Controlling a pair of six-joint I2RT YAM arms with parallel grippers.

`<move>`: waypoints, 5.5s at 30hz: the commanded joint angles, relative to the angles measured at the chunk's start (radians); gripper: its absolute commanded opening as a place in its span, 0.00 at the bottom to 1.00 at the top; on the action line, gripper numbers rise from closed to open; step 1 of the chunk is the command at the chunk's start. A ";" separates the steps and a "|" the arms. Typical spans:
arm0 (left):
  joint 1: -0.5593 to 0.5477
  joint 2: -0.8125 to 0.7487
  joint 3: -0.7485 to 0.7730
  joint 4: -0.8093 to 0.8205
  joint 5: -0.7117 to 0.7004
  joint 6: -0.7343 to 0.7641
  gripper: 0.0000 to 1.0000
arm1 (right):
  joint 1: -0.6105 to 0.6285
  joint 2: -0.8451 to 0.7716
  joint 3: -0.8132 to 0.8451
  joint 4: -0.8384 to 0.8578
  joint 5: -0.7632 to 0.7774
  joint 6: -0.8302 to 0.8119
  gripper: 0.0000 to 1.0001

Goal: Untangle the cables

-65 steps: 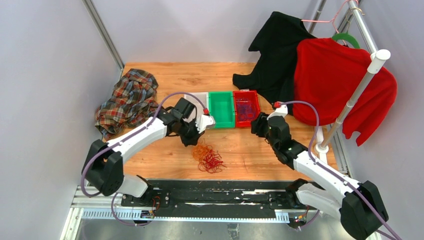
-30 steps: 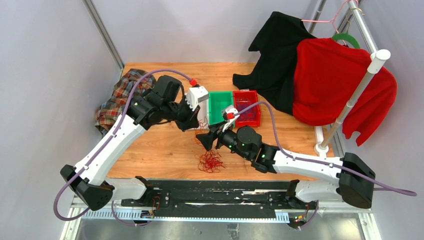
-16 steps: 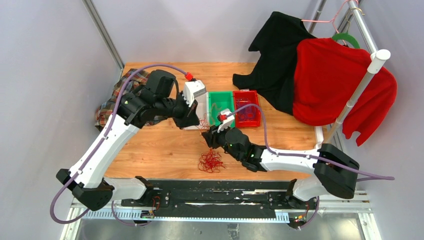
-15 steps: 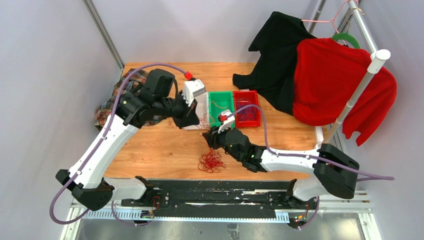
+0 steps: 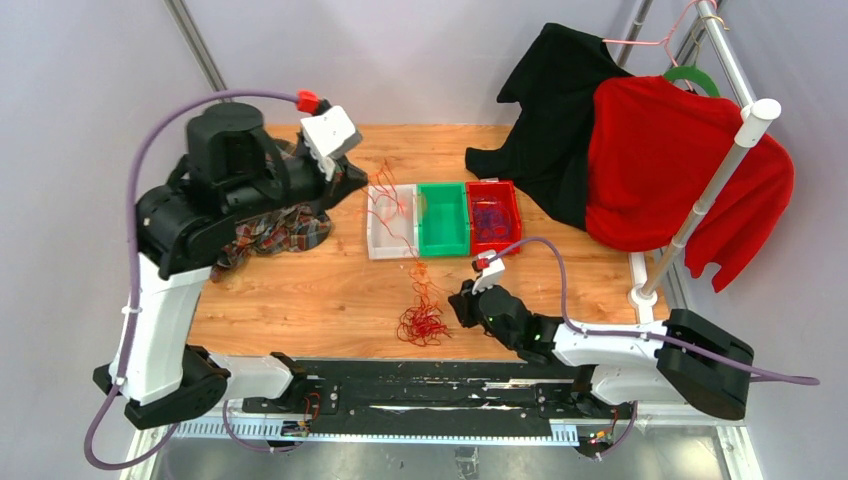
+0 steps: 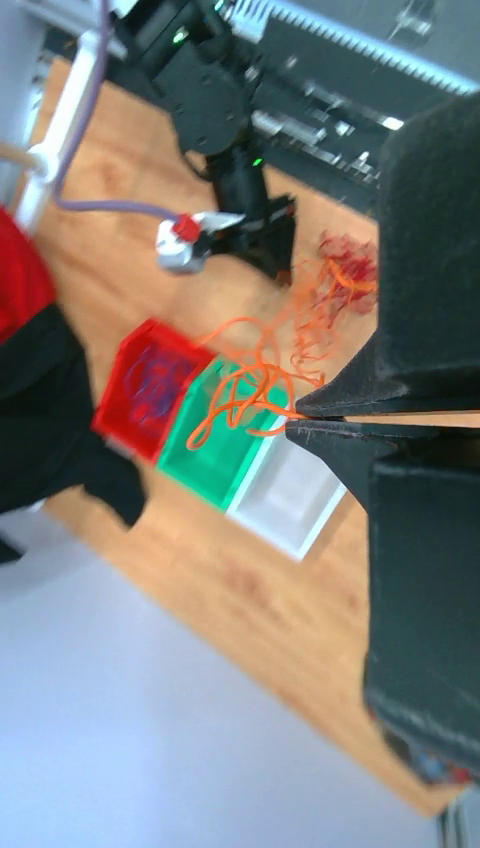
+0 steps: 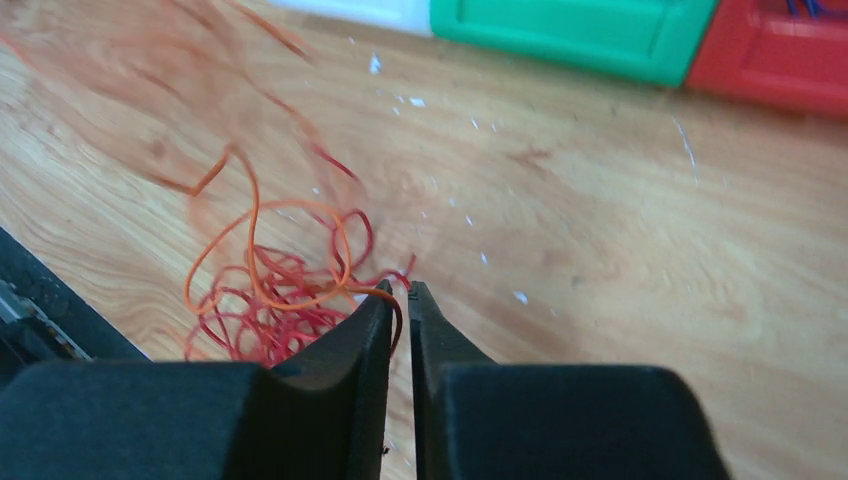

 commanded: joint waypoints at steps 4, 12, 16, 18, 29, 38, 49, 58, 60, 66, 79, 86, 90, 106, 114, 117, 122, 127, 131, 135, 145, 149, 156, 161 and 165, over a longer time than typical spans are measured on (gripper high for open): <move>-0.004 0.054 0.209 0.006 -0.142 0.107 0.00 | -0.011 -0.078 -0.058 -0.180 0.052 0.110 0.01; -0.007 0.011 0.164 0.005 -0.030 0.115 0.00 | -0.011 -0.262 0.056 -0.270 0.126 -0.023 0.37; -0.013 -0.040 0.003 0.006 0.059 0.075 0.00 | -0.011 -0.310 0.241 -0.281 0.097 -0.197 0.67; -0.019 -0.054 -0.044 0.006 0.092 0.063 0.00 | -0.011 -0.300 0.331 -0.280 0.040 -0.261 0.68; -0.045 -0.072 -0.153 0.006 0.122 0.068 0.00 | -0.010 -0.175 0.618 -0.196 -0.266 -0.379 0.72; -0.059 -0.080 -0.202 0.006 0.147 0.094 0.00 | -0.010 -0.070 0.702 -0.173 -0.328 -0.393 0.73; -0.064 -0.099 -0.206 0.004 0.186 0.115 0.00 | -0.010 -0.037 0.699 -0.217 -0.129 -0.465 0.37; -0.064 -0.094 -0.164 -0.023 0.237 0.111 0.01 | -0.044 -0.110 0.538 -0.170 0.123 -0.464 0.42; -0.064 -0.088 -0.149 -0.026 0.249 0.105 0.00 | -0.045 -0.104 0.538 -0.178 0.137 -0.460 0.41; -0.064 -0.077 -0.097 -0.029 0.270 0.089 0.00 | -0.045 -0.061 0.536 -0.193 0.148 -0.410 0.44; -0.065 -0.080 -0.064 -0.071 0.211 0.156 0.00 | -0.258 -0.271 0.333 -0.333 0.189 -0.165 0.01; -0.064 -0.072 -0.085 -0.070 0.198 0.160 0.00 | -0.280 -0.396 0.286 -0.225 -0.117 -0.195 0.38; -0.064 -0.047 -0.085 -0.070 0.171 0.143 0.00 | -0.114 -0.375 0.335 -0.152 -0.142 -0.286 0.63; -0.064 -0.047 -0.095 -0.070 0.149 0.120 0.00 | 0.079 -0.104 0.553 -0.032 -0.118 -0.415 0.66; -0.064 -0.061 -0.112 -0.070 0.171 0.124 0.01 | 0.079 -0.036 0.600 0.005 -0.063 -0.433 0.38; -0.064 -0.066 -0.103 -0.070 0.170 0.125 0.00 | 0.079 -0.035 0.594 -0.021 -0.015 -0.451 0.20; -0.065 -0.078 -0.089 -0.072 0.153 0.131 0.00 | 0.056 -0.070 0.514 -0.037 0.134 -0.473 0.01; -0.064 -0.093 -0.098 -0.072 0.104 0.166 0.00 | -0.017 -0.165 0.429 -0.090 0.167 -0.444 0.01; -0.064 -0.101 -0.108 -0.071 0.074 0.190 0.00 | -0.085 -0.273 0.377 -0.138 0.183 -0.422 0.01; -0.064 -0.101 -0.107 -0.073 0.058 0.200 0.00 | -0.147 -0.340 0.350 -0.206 0.196 -0.401 0.01; -0.064 -0.045 0.107 -0.067 -0.062 0.219 0.00 | -0.261 -0.394 0.210 -0.369 0.217 -0.281 0.01; -0.064 0.021 0.264 -0.031 -0.134 0.214 0.00 | -0.260 -0.399 0.135 -0.381 0.166 -0.206 0.01; -0.066 0.059 0.132 0.067 -0.081 0.160 0.00 | -0.259 -0.414 0.115 -0.392 0.081 -0.123 0.00; -0.065 0.054 -0.103 0.273 -0.100 0.154 0.00 | -0.260 -0.470 0.126 -0.426 0.081 -0.116 0.01; -0.064 0.095 -0.238 0.450 -0.147 0.170 0.00 | -0.259 -0.529 0.126 -0.449 0.092 -0.113 0.01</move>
